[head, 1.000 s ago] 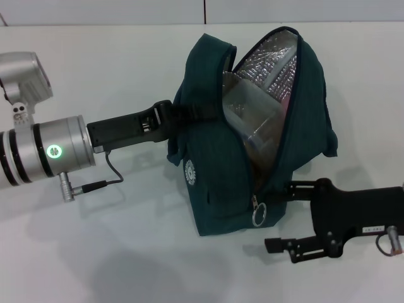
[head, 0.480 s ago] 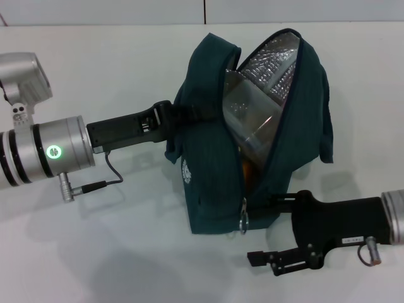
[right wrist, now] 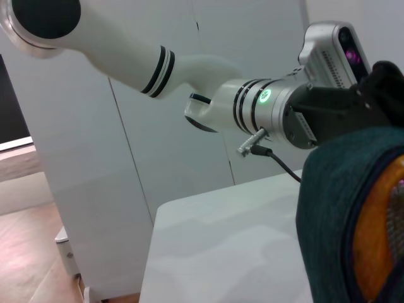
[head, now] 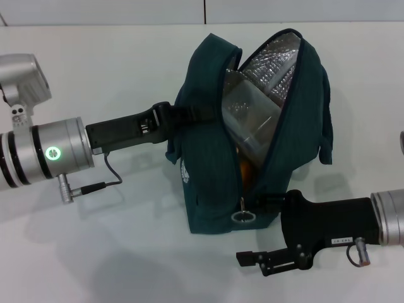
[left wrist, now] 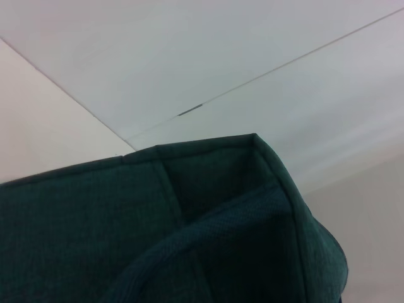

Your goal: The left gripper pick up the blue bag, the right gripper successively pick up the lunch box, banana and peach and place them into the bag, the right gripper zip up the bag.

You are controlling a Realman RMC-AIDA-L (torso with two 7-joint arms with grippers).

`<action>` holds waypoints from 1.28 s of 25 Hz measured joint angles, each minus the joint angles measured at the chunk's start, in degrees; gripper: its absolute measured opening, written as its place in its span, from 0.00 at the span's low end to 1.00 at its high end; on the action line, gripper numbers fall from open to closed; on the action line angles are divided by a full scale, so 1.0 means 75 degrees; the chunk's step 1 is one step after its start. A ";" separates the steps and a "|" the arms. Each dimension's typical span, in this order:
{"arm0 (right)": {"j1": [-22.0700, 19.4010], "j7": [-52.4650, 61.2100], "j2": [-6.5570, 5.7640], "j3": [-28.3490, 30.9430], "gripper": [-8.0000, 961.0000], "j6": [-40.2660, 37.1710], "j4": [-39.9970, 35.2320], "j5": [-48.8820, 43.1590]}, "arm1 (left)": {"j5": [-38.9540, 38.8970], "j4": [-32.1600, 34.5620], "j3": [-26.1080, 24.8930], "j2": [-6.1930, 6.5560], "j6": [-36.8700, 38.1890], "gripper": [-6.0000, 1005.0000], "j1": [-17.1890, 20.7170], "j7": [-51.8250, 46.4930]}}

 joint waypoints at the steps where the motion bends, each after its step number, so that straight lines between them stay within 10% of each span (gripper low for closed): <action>1: 0.0000 -0.0014 0.0000 -0.0012 0.73 0.0008 0.0004 0.0028 | 0.0000 0.0000 0.0000 0.0000 0.0000 0.06 0.0004 0.0000; 18: -0.0081 -0.0012 -0.0018 0.0009 0.70 0.0624 0.0042 0.0171 | 0.0002 0.0000 0.0000 -0.0013 -0.0003 0.06 0.0026 0.0000; 32: -0.0141 -0.0187 -0.0036 0.0053 0.19 0.0601 -0.0031 0.0221 | 0.0001 0.0000 0.0000 0.0000 -0.0013 0.06 0.0024 0.0019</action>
